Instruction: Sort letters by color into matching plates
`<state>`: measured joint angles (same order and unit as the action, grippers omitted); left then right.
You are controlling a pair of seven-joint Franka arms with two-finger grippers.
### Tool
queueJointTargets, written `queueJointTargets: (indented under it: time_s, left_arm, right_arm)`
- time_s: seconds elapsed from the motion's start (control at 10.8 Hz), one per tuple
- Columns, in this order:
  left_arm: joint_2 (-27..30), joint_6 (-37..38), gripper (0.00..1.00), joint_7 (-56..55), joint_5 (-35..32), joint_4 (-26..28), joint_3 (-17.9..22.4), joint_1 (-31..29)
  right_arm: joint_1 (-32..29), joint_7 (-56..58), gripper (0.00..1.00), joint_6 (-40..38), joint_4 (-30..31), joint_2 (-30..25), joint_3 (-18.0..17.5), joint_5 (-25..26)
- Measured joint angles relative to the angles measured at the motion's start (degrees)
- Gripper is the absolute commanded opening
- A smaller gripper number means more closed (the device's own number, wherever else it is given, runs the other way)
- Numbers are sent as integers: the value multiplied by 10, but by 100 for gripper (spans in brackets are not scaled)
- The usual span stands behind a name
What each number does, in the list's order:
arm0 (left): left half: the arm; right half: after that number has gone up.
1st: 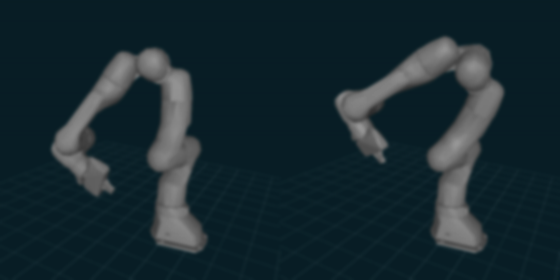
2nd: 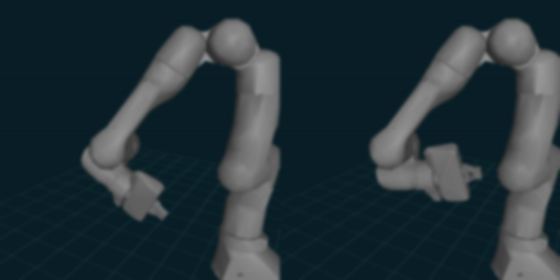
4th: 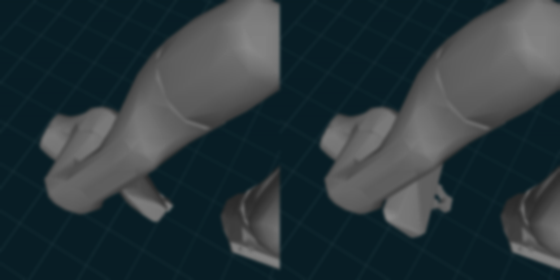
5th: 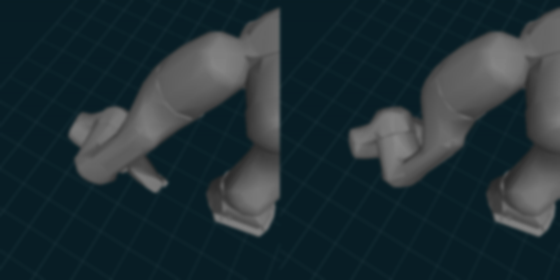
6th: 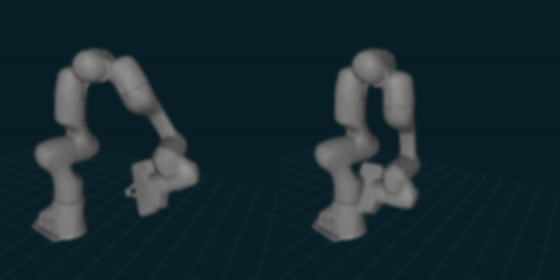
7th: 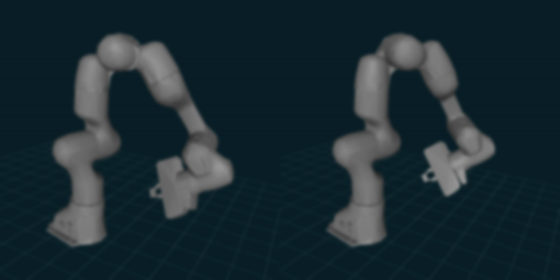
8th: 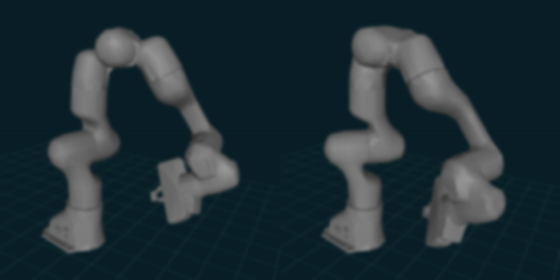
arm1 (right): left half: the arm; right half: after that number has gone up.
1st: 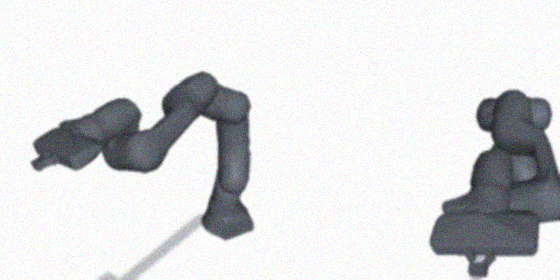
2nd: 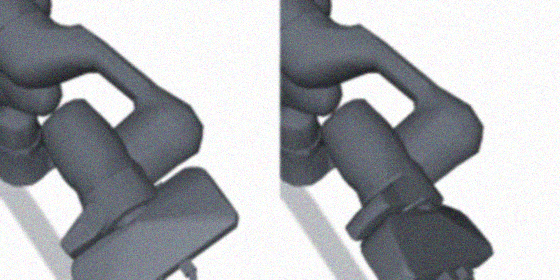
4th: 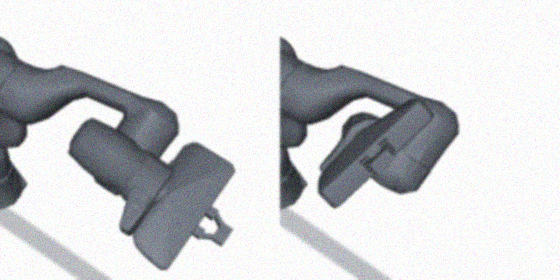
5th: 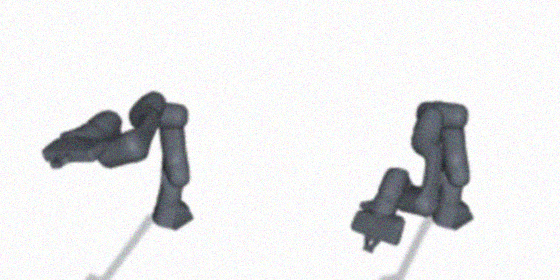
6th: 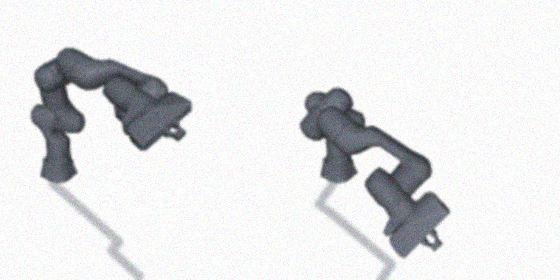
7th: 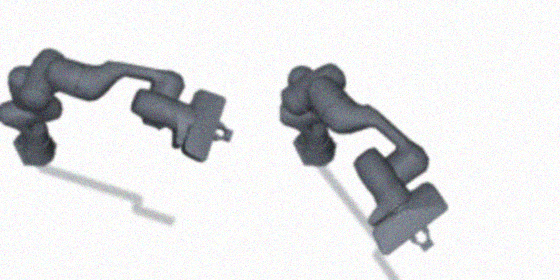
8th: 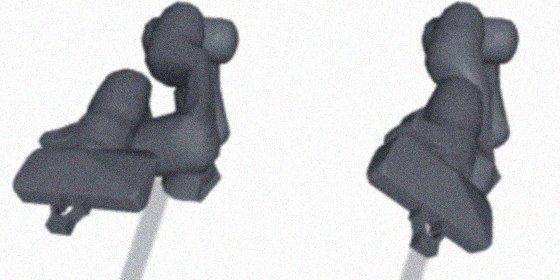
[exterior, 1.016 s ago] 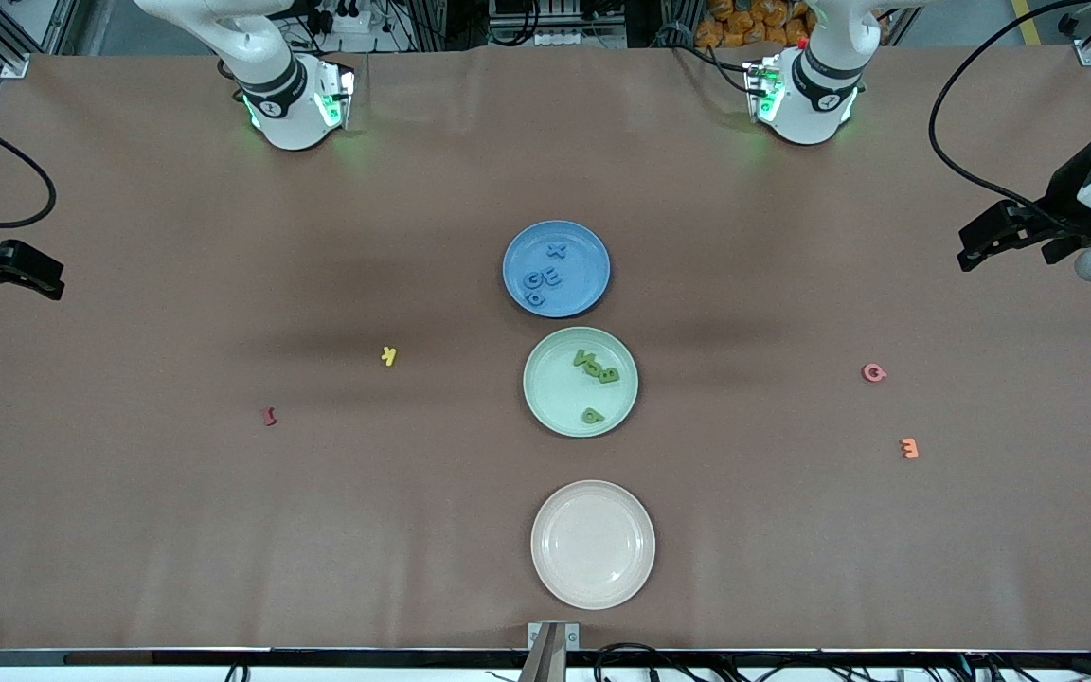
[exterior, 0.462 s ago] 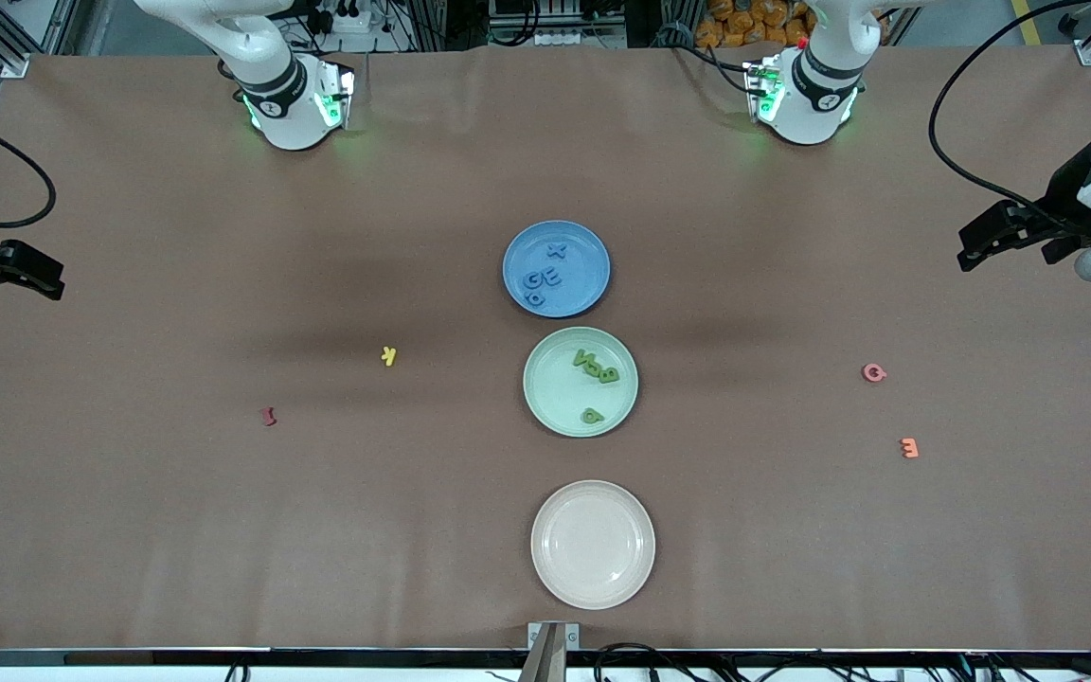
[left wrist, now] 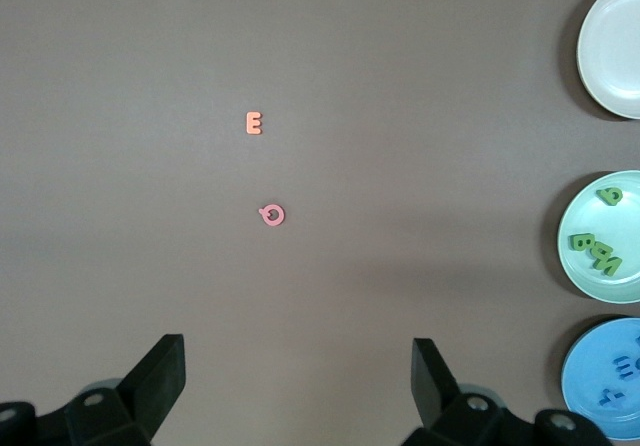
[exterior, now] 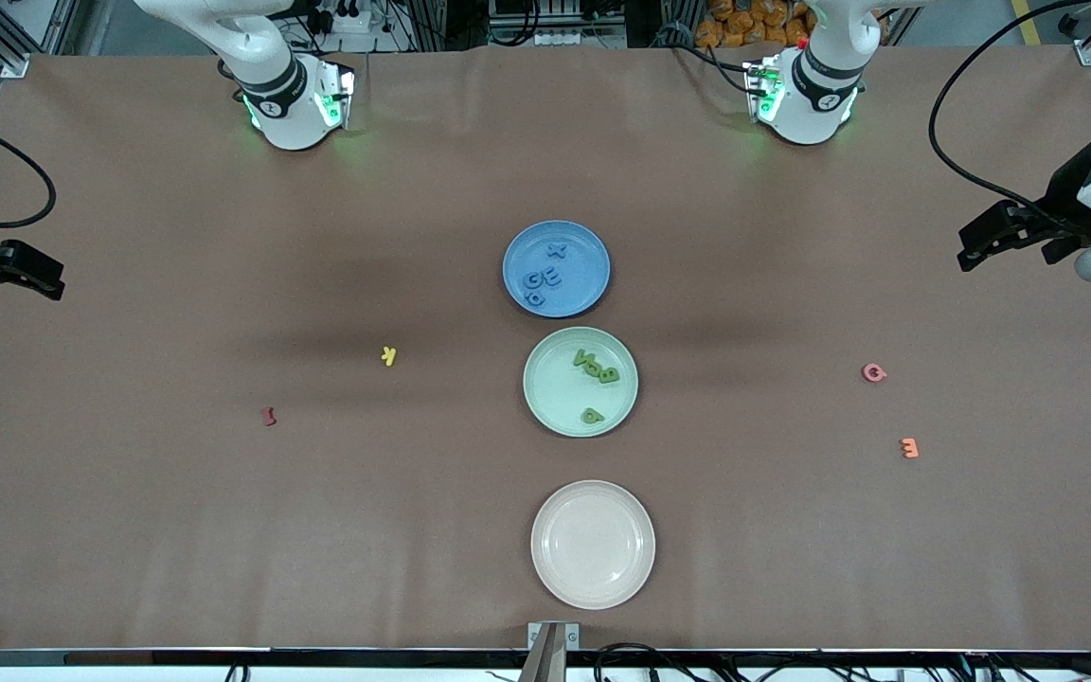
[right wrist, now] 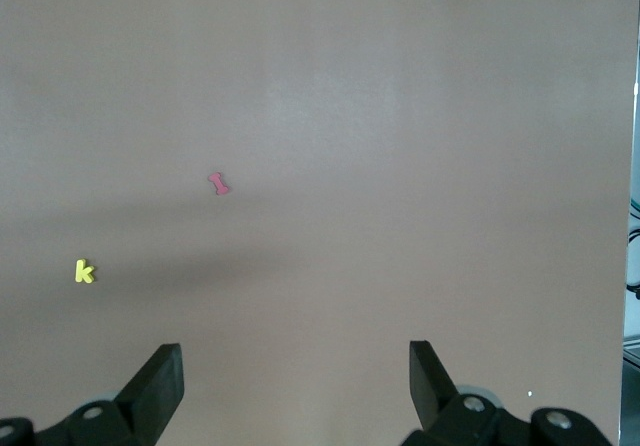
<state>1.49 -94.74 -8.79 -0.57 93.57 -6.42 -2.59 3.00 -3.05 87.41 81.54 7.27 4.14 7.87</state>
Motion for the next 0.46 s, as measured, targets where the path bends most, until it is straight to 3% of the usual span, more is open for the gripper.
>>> queueJointTargets:
  time_s: [0.28,0.46]
  left_arm:
    - [0,0,100,0,0,0,0,0]
    - [0,0,100,0,0,0,0,0]
  right_arm:
    - [-3,0,100,9,0,0,2,-61]
    - [-6,0,100,15,0,0,2,-71]
